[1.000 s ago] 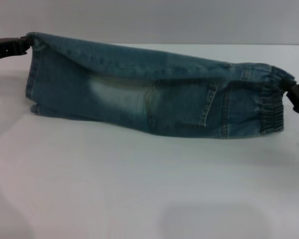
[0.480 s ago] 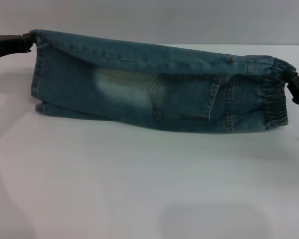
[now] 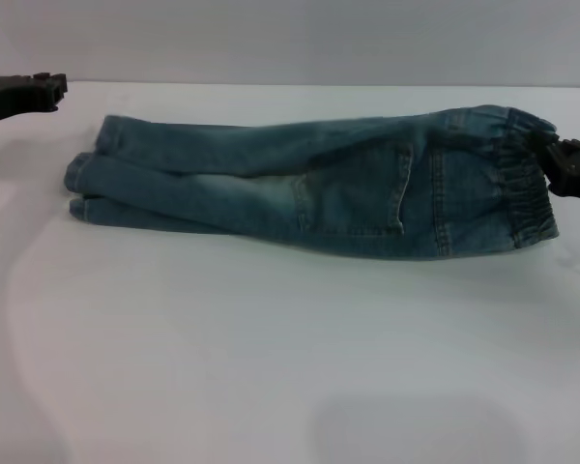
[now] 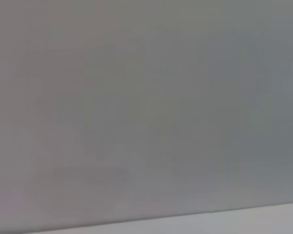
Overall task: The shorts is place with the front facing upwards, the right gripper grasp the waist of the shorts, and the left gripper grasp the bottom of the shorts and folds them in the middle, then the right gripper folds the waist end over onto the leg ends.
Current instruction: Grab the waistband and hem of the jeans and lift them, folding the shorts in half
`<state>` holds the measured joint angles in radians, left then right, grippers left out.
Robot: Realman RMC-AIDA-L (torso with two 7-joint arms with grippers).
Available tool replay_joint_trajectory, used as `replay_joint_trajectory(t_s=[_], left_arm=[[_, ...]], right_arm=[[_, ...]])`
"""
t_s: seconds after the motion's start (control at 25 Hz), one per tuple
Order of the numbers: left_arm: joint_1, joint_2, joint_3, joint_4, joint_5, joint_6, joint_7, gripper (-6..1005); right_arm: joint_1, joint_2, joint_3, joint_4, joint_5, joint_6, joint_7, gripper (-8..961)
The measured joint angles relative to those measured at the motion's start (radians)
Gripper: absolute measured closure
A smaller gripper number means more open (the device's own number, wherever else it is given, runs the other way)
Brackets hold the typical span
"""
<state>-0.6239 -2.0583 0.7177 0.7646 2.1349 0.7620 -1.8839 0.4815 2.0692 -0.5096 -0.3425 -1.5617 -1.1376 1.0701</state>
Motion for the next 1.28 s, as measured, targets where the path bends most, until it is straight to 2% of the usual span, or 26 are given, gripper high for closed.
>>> replay_joint_trajectory(t_s=[0.12,0.32,0.52,0.64,0.88,1.28], left_arm=[[-0.001,0.0,0.0,-0.006,-0.003,-0.013,0.0,957],[-0.004,0.001,0.001,-0.008,-0.012,-0.03,0.007,773],[-0.006,0.001,0.002,-0.009,-0.012,-0.032,0.007,544],[-0.007,0.001,0.002,-0.01,-0.013,-0.032,0.007,340],[-0.006,0.001,0.002,-0.011,-0.014,-0.032,0.007,170],[-0.003,0.001,0.002,-0.013,-0.016,-0.025,0.001,170]], right_arm=[[0.006,0.001,0.0,0.006,0.0,0.006,-0.01,955],[0.016,0.001,0.0,0.019,-0.001,0.021,-0.012,955],[0.019,0.002,0.0,0.02,-0.001,0.047,-0.012,954],[0.019,0.002,0.005,0.021,0.002,0.067,-0.005,953],[0.033,0.002,0.004,0.032,0.014,0.155,0.015,955],[0.069,0.003,0.002,0.059,0.018,0.288,0.019,860]])
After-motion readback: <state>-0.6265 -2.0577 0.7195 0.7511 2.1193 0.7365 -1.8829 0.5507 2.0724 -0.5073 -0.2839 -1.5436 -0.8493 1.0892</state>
